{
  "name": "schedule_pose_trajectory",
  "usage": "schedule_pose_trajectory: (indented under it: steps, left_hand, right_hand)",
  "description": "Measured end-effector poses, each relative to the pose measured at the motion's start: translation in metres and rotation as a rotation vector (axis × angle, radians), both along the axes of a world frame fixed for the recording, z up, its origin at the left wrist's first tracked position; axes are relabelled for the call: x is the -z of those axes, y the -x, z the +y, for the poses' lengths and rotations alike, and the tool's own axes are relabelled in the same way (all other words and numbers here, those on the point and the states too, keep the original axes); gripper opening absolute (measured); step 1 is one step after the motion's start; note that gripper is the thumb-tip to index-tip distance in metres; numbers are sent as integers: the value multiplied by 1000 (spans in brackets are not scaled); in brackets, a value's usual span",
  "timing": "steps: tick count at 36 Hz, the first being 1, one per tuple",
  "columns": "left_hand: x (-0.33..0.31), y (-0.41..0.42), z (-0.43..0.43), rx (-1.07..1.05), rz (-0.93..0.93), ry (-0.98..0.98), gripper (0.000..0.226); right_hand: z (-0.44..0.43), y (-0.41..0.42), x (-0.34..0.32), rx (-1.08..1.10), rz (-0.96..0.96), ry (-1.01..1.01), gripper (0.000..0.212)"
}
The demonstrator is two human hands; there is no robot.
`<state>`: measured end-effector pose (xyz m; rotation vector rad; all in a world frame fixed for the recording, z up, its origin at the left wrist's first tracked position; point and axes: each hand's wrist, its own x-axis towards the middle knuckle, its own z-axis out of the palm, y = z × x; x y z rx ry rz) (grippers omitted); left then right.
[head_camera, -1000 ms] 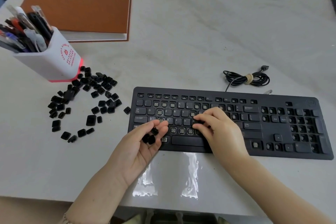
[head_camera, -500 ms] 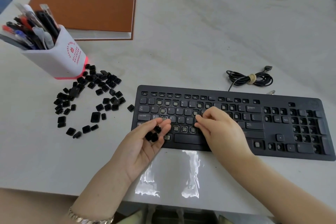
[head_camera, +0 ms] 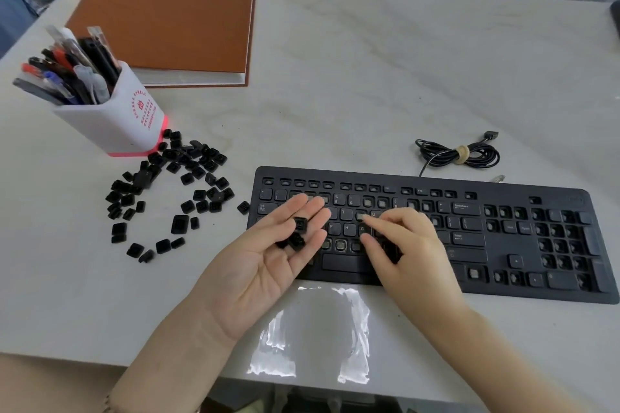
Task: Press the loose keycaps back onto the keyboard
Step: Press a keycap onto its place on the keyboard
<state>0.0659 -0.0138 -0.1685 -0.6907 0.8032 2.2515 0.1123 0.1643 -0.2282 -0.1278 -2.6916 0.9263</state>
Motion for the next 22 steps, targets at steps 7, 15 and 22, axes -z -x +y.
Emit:
schedule_pose_trajectory:
  steps: [7, 15, 22]
  left_hand:
    - [-3, -6, 8, 105, -29, 19, 43]
    - [-2, -13, 13, 178, -83, 51, 51]
    - [3, -16, 18, 197, -102, 15, 52]
  right_hand:
    - [-18, 3, -35, -264, 88, 160, 29]
    - [-11, 2, -29, -365, 50, 23, 29]
    - [-7, -3, -29, -339, 90, 0, 24]
